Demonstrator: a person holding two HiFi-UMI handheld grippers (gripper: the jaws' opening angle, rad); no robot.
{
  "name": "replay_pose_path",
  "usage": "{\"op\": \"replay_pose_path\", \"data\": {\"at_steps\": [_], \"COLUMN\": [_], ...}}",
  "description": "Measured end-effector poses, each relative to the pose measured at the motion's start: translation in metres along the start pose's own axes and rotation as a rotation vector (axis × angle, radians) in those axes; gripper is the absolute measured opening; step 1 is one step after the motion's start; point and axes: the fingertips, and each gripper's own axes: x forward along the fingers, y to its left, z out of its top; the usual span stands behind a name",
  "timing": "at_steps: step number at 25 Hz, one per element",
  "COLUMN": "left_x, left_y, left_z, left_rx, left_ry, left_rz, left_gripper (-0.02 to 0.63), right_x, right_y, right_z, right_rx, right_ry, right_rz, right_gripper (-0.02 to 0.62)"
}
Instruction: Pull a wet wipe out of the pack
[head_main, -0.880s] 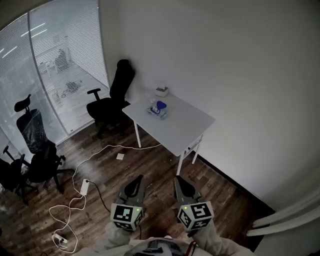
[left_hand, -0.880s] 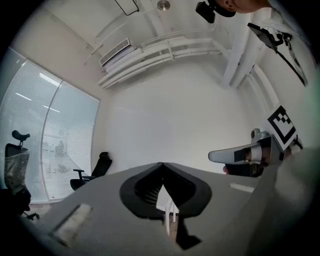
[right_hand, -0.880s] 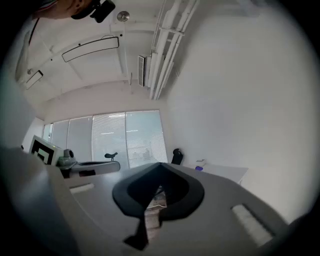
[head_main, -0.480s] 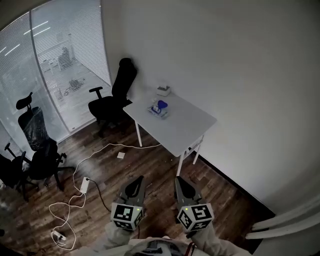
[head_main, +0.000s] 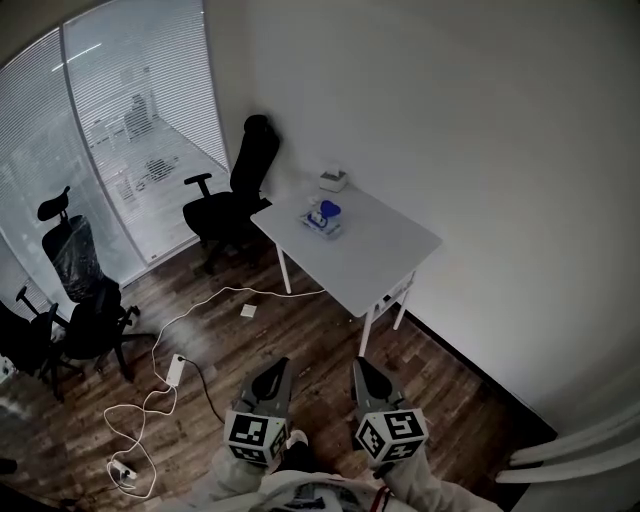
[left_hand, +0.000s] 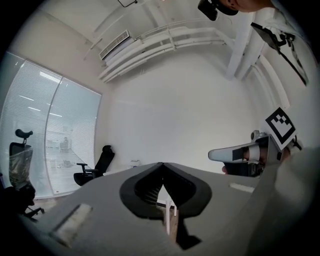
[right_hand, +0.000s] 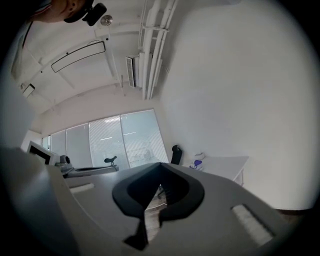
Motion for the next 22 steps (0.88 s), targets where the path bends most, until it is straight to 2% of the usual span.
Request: {"op": "replay_pose_path", "data": {"at_steps": [9,17,22], "left_x": [0.039,0.105,0.154], "left_y": [0.043,0.125,0.175], "left_z": [-0.008,-0.012,-0.012], "left_rx": [-0.026,-0.038,-0.042], "left_ry": [-0.018,-0.015,0.012], "left_rz": [0.006,0.019,0.001], "left_gripper": [0.005,0.005,0.005], "right_x": [0.058,0.158,0.226], "right_y": [-0.004,-0.008,-0.012], "right_z": [-0.008,-0.001,-0.005], "right_rx": [-0.02,-0.044,-0.021], "right_ry": [0.015,0.011,0.033], "right_rz": [0.003,-0.006,-0.018], "right_gripper": [0.005,0.005,0.005]}}
